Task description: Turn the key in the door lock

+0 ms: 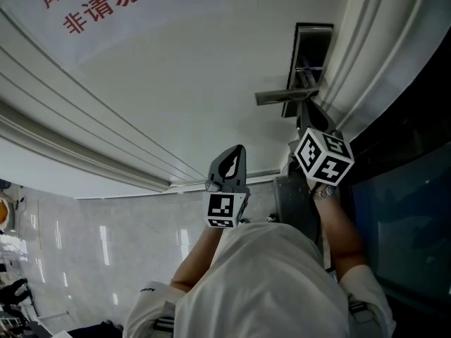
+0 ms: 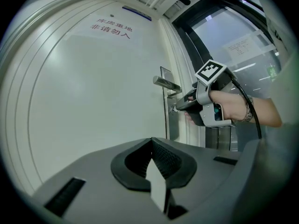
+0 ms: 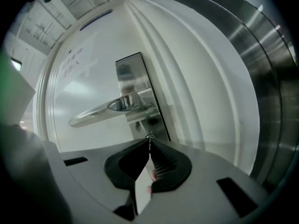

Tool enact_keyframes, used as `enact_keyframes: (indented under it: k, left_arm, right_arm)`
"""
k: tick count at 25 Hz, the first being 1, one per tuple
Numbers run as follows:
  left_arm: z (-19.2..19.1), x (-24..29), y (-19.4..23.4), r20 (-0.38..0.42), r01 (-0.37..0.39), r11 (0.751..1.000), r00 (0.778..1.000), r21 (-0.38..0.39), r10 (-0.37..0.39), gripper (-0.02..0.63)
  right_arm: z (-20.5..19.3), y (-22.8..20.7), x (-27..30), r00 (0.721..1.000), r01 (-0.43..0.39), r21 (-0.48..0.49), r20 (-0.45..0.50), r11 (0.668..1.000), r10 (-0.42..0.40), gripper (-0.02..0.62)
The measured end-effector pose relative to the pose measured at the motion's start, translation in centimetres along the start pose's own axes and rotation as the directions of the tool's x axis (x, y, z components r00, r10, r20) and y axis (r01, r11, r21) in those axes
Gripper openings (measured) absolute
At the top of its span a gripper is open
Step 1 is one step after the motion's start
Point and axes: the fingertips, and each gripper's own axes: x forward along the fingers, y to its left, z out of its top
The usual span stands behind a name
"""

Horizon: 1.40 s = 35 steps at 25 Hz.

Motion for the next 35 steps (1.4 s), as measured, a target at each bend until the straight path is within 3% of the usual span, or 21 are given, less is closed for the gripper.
enact_keyframes:
  k: [4,9,16,18,24,27,29,32,35]
  left_arm:
    - [-0.1,-0.1,0.1,-0.002,-0.006,1.0,1.0,0.002,0.006,0.009]
    - [-0.2,-0.1,0.2,-0.004,-0.012,1.0,1.0,0.001,0.012,0.009]
    - [-0.2,-0.2,0.3,-0.003,-0.018,1.0,1.0,0.001,0.018,0.009]
    - [-0.2,-0.2,0.3,-0.003,-0.019,1.0,1.0,0.002,0.019,0.008]
    - [-0.3,-0.1,0.1,-0.005,-0.011,1.0,1.0,0.0,0.011,0.008]
    - [-0.3,0.1,0.0,-0.007,-0.006,1.0,1.0,-0.001,0.006,0.008]
    - [-0.3,0.2,-0.2,-0.006,-0.002,1.0,1.0,-0.003,0.002,0.008]
    - [-0.4,0.3,-0.3,-0.008,0.002,1.0,1.0,-0.004,-0.002,0.009]
    - [-0.5,0.3,-0.1,-0.009,0.0,1.0,1.0,-0.007,0.0,0.009]
  right_arm:
    - [-0.1,-0.5,0.0,0.999,-0.034,0.24,0.009,0.97,0.033,0.011]
    - [-0.3,-0.9,0.0,0.996,-0.081,0.522,0.02,0.849,0.083,0.011]
    - [-0.5,-1.2,0.0,0.993,-0.112,0.709,0.048,0.696,0.111,0.012]
    - [-0.5,-1.2,0.1,0.991,-0.123,0.733,0.052,0.669,0.125,0.012]
    - [-0.7,-0.5,0.0,0.981,-0.153,0.653,0.01,0.742,0.193,0.012]
    - [-1.6,0.7,0.0,0.966,-0.182,0.575,-0.045,0.798,0.253,0.078]
    - [-2.3,1.0,-0.3,0.964,-0.183,0.486,-0.08,0.855,0.252,0.104]
    - [-2.3,0.5,-0.8,0.975,-0.166,0.278,-0.094,0.946,0.199,0.11]
    - [-1.9,0.6,-1.1,0.98,-0.168,0.066,-0.098,0.984,0.173,0.11]
